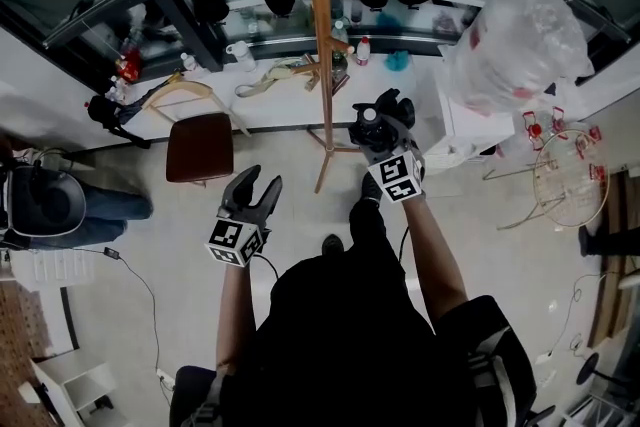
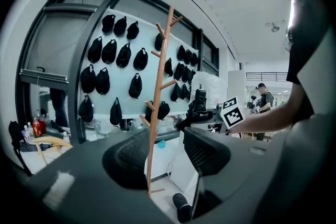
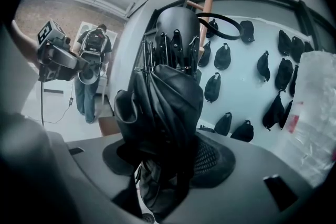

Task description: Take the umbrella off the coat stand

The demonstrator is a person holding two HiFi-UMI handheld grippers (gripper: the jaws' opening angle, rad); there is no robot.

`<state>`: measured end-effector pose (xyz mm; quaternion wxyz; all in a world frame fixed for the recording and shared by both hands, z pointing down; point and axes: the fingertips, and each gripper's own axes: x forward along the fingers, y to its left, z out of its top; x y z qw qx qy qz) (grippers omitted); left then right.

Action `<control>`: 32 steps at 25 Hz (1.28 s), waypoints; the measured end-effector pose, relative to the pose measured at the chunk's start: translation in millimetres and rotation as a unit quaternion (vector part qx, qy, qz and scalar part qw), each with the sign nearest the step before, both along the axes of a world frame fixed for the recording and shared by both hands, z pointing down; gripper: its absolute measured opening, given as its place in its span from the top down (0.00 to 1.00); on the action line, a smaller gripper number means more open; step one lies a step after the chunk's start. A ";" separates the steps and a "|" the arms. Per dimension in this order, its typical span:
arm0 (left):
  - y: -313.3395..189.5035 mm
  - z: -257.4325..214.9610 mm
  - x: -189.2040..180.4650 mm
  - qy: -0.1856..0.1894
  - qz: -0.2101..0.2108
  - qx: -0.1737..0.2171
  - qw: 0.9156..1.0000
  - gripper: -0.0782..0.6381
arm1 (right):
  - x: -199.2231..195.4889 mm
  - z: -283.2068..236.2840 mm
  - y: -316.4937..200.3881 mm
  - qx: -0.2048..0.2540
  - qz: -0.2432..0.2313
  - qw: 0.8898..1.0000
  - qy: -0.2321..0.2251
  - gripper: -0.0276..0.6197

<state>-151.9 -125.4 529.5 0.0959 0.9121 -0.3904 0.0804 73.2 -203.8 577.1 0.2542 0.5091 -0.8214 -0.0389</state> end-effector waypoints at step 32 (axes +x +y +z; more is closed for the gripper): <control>28.6 -16.4 30.5 -0.004 0.006 0.016 1.000 0.62 | 14.3 0.1 43.9 0.005 0.001 1.000 -0.025 0.58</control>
